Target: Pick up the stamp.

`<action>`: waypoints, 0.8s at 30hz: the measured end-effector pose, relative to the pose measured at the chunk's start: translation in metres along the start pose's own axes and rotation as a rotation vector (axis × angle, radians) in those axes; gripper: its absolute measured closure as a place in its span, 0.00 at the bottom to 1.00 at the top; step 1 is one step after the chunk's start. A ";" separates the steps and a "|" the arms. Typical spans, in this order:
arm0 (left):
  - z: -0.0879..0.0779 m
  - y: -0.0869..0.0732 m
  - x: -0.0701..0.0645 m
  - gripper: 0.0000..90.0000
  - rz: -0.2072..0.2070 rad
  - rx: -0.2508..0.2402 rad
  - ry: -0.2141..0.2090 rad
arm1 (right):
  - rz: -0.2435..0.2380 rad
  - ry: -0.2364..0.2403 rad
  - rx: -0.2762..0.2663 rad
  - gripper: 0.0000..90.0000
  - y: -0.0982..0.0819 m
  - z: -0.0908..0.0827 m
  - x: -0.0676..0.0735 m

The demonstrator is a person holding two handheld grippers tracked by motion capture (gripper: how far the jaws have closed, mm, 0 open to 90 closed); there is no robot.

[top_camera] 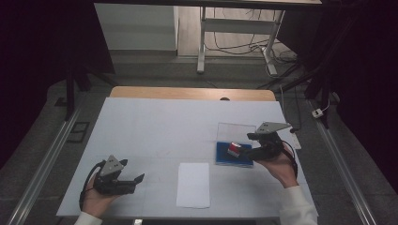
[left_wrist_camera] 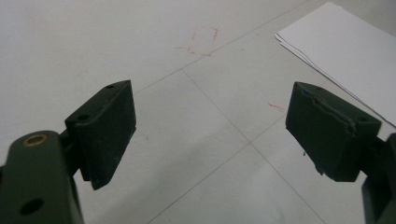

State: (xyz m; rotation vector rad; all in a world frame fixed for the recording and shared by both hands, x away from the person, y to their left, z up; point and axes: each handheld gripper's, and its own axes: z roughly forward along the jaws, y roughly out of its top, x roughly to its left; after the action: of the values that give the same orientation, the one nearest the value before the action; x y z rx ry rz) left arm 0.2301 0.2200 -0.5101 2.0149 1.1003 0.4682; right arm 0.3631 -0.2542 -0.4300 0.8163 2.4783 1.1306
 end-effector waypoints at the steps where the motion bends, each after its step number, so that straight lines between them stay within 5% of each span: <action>1: 0.000 0.000 0.000 0.18 0.001 0.000 0.000 | -0.005 -0.001 0.006 0.29 0.000 0.002 -0.002; 24: 0.000 -0.003 0.000 0.18 0.003 0.009 0.008 | -0.012 0.021 0.116 0.38 -0.002 0.047 -0.012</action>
State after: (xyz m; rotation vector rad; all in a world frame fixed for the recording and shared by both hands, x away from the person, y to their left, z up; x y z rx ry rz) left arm 0.2289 0.2207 -0.5122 2.0244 1.1064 0.4739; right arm 0.3946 -0.2348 -0.4615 0.8232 2.5829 1.0040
